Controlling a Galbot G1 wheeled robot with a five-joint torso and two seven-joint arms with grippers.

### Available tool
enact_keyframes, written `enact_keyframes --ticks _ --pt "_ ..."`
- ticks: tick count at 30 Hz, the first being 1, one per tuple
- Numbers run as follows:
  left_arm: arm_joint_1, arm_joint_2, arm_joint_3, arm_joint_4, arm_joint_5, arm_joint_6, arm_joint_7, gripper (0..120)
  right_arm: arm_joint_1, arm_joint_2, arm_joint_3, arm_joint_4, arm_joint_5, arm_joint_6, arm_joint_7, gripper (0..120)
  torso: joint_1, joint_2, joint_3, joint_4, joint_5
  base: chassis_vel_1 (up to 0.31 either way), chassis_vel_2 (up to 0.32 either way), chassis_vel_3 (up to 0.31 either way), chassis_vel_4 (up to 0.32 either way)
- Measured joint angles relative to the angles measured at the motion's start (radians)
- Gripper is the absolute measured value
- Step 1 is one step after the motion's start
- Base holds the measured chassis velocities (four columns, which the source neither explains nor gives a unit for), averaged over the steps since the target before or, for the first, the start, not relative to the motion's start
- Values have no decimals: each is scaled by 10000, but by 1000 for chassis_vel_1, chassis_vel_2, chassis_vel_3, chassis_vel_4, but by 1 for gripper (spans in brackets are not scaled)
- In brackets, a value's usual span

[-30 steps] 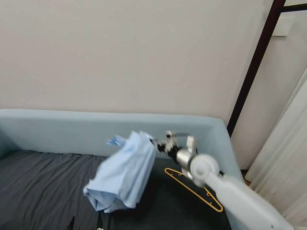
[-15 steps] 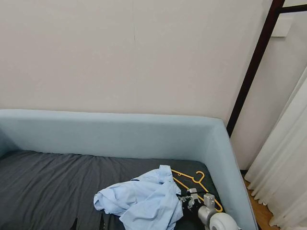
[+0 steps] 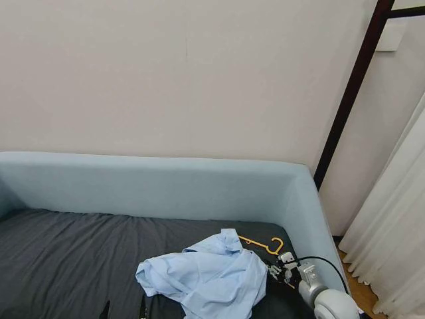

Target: Pick up the clothes from the sofa and hang them on the clothes hanger.

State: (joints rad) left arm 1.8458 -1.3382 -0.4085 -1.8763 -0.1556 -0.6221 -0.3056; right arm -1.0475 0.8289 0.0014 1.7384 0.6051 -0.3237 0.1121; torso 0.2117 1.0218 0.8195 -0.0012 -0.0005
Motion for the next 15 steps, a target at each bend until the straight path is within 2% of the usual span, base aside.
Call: enact_keyframes --ticks 2,4,5,8,10,12,15 --pt "15 0 3 19 2 0 -3 98 5 84 -71 319 461 -178 140 68 0 1 0 0 -4 0 0 0 0" --pt "53 -4 5 30 18 -1 -11 98 281 416 -423 402 1240 -430 494 79 0 1 0 -1 -1 0 0 0 0" --pt "53 -4 5 30 18 -1 -11 98 281 416 -423 402 1240 -430 494 79 0 1 0 -1 -1 0 0 0 0" --pt "109 -13 -6 69 28 -1 -28 98 1117 1104 -1104 -456 2306 -785 1140 95 1 0 1 1 -2 0 0 0 0" --pt "115 -14 -9 75 28 -1 -27 98 1248 1204 -1197 -615 2422 -843 1228 97 1 0 1 1 0 0 0 0 0" --pt "167 -30 -30 85 35 -3 -34 98 1870 1725 -1592 -1492 2626 -1036 1547 100 1 0 1 4 -1 0 0 0 0" --pt "210 -50 -35 85 44 -19 -40 98 2192 2072 -1760 -2054 2586 -1108 1714 100 2 0 2 3 -2 0 0 0 0"
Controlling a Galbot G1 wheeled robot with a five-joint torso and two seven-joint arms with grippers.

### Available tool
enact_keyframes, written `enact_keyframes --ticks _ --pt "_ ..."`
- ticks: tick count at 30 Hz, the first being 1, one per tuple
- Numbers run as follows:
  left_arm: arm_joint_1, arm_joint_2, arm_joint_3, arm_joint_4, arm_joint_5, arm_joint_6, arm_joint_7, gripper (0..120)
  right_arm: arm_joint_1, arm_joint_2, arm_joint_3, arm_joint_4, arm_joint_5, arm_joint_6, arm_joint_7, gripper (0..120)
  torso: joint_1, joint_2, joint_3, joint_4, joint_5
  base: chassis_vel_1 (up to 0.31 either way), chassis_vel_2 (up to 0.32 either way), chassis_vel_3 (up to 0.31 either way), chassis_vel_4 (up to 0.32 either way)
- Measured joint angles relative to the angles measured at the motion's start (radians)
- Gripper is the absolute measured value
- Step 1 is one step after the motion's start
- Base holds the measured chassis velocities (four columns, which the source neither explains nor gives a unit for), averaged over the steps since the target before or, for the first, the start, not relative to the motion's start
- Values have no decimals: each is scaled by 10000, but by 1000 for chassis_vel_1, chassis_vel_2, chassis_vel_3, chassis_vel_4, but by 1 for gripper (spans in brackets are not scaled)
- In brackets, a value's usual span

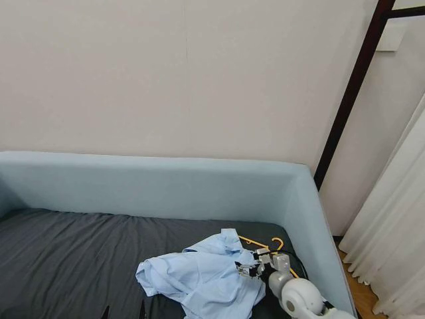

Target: Pick up the clothes from the sofa and hang them on the clothes hanger.

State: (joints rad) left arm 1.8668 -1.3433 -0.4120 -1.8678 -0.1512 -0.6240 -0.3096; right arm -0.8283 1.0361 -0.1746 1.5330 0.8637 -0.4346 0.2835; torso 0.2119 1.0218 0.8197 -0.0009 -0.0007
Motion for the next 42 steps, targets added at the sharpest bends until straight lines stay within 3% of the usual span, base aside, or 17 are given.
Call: enact_keyframes --ticks 9,15,17,21,23,25,26,29,36,42 --pt "-5 -54 12 85 38 -46 -5 98 672 800 -242 -1344 -157 -80 271 99 0 0 0 -3 -2 0 0 0 0" --pt "-41 -29 -26 86 5 -52 -11 98 872 984 -311 -1779 -223 -158 282 79 -1 0 -1 -2 0 0 0 0 0" --pt "-52 -20 -34 83 -9 -72 -18 98 826 888 -325 -1701 -228 -187 298 67 0 0 0 -3 0 0 0 0 0" --pt "-69 -19 -34 83 -13 -88 -19 98 752 758 -346 -1537 -213 -205 304 58 0 0 -1 -4 0 0 0 0 0" --pt "-99 -12 -3 97 -15 -91 -19 98 716 626 -386 -1443 -210 -226 304 45 0 0 -1 -4 0 0 0 0 0" --pt "-102 -10 1 98 -15 -92 -19 98 716 616 -388 -1439 -210 -228 303 45 0 0 -1 -4 1 0 0 0 0" --pt "-121 -5 13 100 -16 -92 -19 98 715 578 -392 -1419 -210 -230 292 35 0 0 -1 -3 1 0 0 0 0" --pt "-130 -1 16 102 -16 -92 -19 98 716 542 -398 -1377 -214 -230 263 29 -1 1 -1 -3 2 0 0 0 0" --pt "-158 10 9 137 -26 -92 -19 98 753 311 -455 -1023 -100 -212 225 0 0 0 -1 -3 2 0 0 0 0" --pt "-239 7 -32 151 -89 -93 -25 98 899 77 -417 -311 319 -110 302 0 0 0 -1 -5 2 0 0 0 0"
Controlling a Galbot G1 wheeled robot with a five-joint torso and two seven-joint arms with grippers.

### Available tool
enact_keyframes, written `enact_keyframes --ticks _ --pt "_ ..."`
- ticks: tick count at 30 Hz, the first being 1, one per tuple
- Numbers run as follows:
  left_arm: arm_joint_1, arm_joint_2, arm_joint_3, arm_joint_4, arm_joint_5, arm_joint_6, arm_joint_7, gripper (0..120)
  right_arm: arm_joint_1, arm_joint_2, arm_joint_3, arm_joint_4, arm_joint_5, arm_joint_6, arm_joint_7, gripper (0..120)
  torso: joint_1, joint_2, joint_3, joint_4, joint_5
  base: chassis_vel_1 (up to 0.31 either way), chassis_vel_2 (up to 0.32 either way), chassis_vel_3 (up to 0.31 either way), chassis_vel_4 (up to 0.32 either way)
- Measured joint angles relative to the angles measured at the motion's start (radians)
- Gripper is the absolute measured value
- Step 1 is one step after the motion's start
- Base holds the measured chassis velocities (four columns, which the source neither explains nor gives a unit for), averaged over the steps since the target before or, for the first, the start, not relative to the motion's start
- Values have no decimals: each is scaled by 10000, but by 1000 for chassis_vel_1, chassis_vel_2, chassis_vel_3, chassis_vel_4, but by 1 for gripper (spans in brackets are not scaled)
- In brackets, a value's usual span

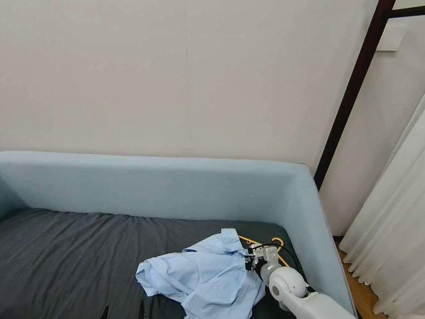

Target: Pick up the clothes from the sofa and hang them on the clothes hanger.

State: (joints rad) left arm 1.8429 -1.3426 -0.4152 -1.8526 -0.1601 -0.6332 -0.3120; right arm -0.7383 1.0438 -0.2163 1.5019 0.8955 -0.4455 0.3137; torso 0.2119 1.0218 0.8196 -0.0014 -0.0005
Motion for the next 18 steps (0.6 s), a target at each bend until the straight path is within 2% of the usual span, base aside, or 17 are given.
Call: enact_keyframes --ticks 5,8,9,13,18 --pt "-22 -6 -44 7 -76 0 -8 98 816 -146 -205 1098 801 199 110 0 0 0 0 3 -1 0 0 0 0" --pt "-18 -35 -82 0 -88 0 -24 98 1909 -30 -492 1883 1671 363 373 0 -1 0 0 3 -2 0 0 0 0" --pt "-18 -35 -82 0 -88 0 -24 98 1909 -30 -492 1883 1671 363 373 0 -1 0 0 3 -2 0 0 0 0" --pt "23 -55 -137 -11 -94 -59 -41 98 3537 214 -867 2568 2732 390 837 0 0 0 -1 4 -2 0 0 0 0" --pt "46 -86 -183 -22 -101 -109 -49 98 4851 461 -987 3038 3689 371 1351 0 0 0 -1 4 -4 0 0 0 0"
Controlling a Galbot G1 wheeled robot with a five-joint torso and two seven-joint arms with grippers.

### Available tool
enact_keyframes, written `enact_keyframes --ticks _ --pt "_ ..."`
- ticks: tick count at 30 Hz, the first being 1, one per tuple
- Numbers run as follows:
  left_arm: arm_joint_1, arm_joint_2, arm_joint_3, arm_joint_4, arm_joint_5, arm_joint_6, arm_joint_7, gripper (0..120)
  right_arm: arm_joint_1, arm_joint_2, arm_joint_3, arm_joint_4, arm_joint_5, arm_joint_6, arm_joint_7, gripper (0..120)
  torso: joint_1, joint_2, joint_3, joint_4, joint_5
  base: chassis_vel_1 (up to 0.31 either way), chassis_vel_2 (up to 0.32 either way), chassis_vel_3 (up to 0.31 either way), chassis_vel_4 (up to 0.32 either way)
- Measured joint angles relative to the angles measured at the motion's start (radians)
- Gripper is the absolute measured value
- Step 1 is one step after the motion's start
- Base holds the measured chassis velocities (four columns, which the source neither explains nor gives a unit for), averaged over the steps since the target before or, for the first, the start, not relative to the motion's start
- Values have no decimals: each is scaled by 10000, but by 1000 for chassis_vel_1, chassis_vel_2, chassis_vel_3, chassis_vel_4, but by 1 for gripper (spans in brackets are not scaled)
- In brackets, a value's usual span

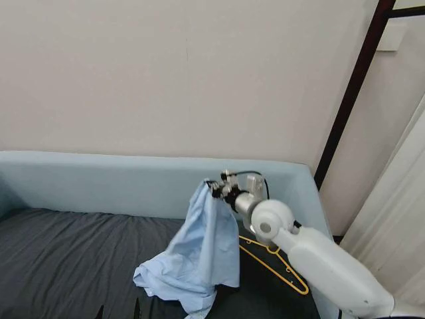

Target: Pick up the clothes from the sofa and hang them on the clothes hanger.

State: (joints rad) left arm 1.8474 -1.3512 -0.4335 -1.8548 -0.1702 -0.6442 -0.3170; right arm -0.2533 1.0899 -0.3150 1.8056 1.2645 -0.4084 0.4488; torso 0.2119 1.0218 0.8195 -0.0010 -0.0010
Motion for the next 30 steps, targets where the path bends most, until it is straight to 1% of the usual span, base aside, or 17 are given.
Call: enact_keyframes --ticks 1,2,3,5,9,11,13,14,16,18,19,21,23,24,26,28,30 --pt "0 0 0 0 0 0 0 98 0 0 0 0 0 0 0 0 0 0 0 0 0 0 0 0 0" --pt "5 -22 -6 0 -2 -16 -1 98 348 64 80 296 666 -89 386 0 0 1 0 2 0 0 0 0 0" --pt "9 -35 -6 0 -2 -19 0 98 372 40 170 438 884 -114 509 0 0 0 0 3 -1 0 0 0 0" --pt "11 -40 -3 0 -1 -21 -1 98 357 11 215 506 967 -125 553 0 0 0 0 3 0 0 0 0 0" --pt "-10 -56 23 53 7 -30 -3 98 -885 -755 868 1166 1285 -263 751 0 0 1 -1 1 3 0 0 0 0" --pt "-12 -57 24 57 7 -30 -2 98 -1015 -827 914 1191 1273 -272 748 0 0 0 -1 1 4 0 0 0 0" --pt "-31 -61 44 102 16 -31 -1 98 -2085 -1356 1288 1264 1051 -354 600 0 0 0 0 -4 7 0 0 0 0" --pt "-31 -61 44 102 16 -31 -1 98 -2085 -1356 1288 1264 1051 -354 600 0 0 0 0 -4 7 0 0 0 0" --pt "-57 -61 77 162 32 -31 8 98 -4088 -2118 1977 941 143 -397 -29 0 -1 0 0 -10 11 0 0 0 0" --pt "-67 -40 112 220 60 -31 23 99 -5770 -2533 2454 67 -931 -265 -890 0 -2 0 0 -12 10 0 0 0 0" --pt "-67 -40 112 220 60 -31 23 99 -5770 -2533 2454 67 -931 -265 -890 0 -2 0 0 -12 10 0 0 0 0" --pt "-66 15 145 268 90 -14 34 99 -6982 -2654 2772 -1063 -1945 3 -1683 0 -2 0 -1 -9 12 0 0 0 0" --pt "-52 64 160 283 109 -9 37 98 -7405 -2663 2927 -1820 -2585 167 -2070 0 -2 1 0 0 7 0 0 0 0" --pt "-52 64 160 283 109 -9 37 98 -7405 -2663 2927 -1820 -2585 167 -2070 0 -2 1 0 0 7 0 0 0 0" --pt "-48 101 170 289 115 -8 39 99 -7610 -2803 2975 -2232 -3398 195 -2358 0 -2 1 0 1 4 0 0 0 0" --pt "-52 101 201 290 118 -12 40 99 -7744 -2926 2914 -2196 -4595 194 -2527 4 -2 0 0 1 6 0 0 0 0" --pt "-57 100 216 296 120 -15 42 99 -7816 -2966 2911 -2041 -4964 181 -2521 7 -2 0 0 -3 6 0 0 0 0"
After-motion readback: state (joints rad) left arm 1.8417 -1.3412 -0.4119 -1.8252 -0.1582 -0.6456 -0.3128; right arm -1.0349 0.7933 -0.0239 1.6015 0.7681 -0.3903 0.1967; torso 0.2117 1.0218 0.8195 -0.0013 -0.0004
